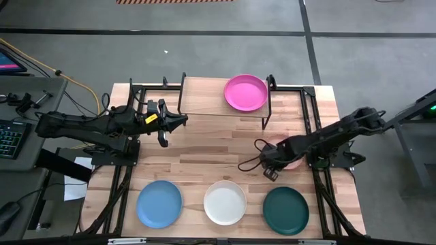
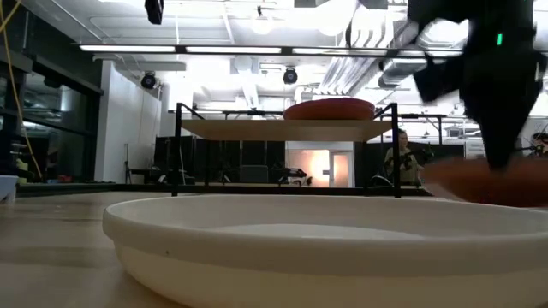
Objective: Place and stack plates onto a shelf
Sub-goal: Put the brown plate on the shelf
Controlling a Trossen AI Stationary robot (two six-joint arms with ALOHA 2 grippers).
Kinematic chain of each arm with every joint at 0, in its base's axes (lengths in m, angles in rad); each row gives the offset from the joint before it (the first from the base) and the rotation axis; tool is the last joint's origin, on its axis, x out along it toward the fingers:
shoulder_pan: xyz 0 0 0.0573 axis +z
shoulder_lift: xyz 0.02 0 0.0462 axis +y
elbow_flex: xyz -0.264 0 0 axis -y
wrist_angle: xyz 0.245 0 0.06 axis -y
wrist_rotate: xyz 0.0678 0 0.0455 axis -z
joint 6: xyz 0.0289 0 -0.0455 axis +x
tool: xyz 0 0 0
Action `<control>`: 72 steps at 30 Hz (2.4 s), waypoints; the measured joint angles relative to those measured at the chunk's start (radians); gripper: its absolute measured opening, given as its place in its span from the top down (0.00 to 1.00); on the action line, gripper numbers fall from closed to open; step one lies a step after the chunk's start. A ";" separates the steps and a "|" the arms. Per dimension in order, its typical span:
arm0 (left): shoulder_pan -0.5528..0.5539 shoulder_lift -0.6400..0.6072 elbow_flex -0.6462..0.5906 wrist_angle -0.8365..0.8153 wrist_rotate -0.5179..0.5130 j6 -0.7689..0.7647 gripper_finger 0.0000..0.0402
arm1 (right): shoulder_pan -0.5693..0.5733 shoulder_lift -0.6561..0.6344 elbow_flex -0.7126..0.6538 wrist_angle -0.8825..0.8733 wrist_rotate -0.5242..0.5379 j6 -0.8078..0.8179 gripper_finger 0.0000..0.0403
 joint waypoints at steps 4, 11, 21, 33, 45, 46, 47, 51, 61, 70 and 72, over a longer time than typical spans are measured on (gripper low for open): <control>0.000 0.000 0.000 -0.001 0.000 0.000 1.00 | 0.029 -0.051 0.124 -0.072 -0.004 -0.083 1.00; 0.000 0.000 0.000 -0.003 -0.003 0.000 1.00 | 0.069 -0.042 0.339 -0.045 -0.133 -0.359 1.00; 0.000 0.000 0.000 0.043 -0.001 -0.031 1.00 | 0.019 0.175 0.710 0.059 0.063 -0.862 1.00; -0.001 -0.041 0.056 0.336 0.146 -0.058 1.00 | -0.244 0.510 1.161 -0.109 0.330 -1.313 1.00; -0.001 -0.042 0.060 0.327 0.147 -0.051 1.00 | -0.454 0.679 1.181 0.071 0.329 -1.411 1.00; -0.001 -0.042 0.060 0.327 0.147 -0.051 1.00 | -0.461 0.687 1.181 0.072 0.328 -1.403 1.00; -0.001 -0.042 0.060 0.327 0.147 -0.050 1.00 | -0.467 0.693 1.181 0.070 0.325 -1.397 1.00; 0.000 -0.042 0.060 0.324 0.147 -0.050 1.00 | -0.481 0.703 1.181 0.064 0.312 -1.397 1.00; 0.000 -0.042 0.060 0.306 0.137 -0.032 1.00 | -0.481 0.704 1.181 0.083 0.286 -1.343 1.00; 0.000 -0.042 0.060 0.303 0.130 -0.005 1.00 | -0.481 0.704 1.181 0.085 0.270 -1.325 0.81; 0.000 -0.042 0.060 0.303 0.130 0.002 1.00 | -0.478 0.704 1.181 0.087 0.282 -1.326 0.74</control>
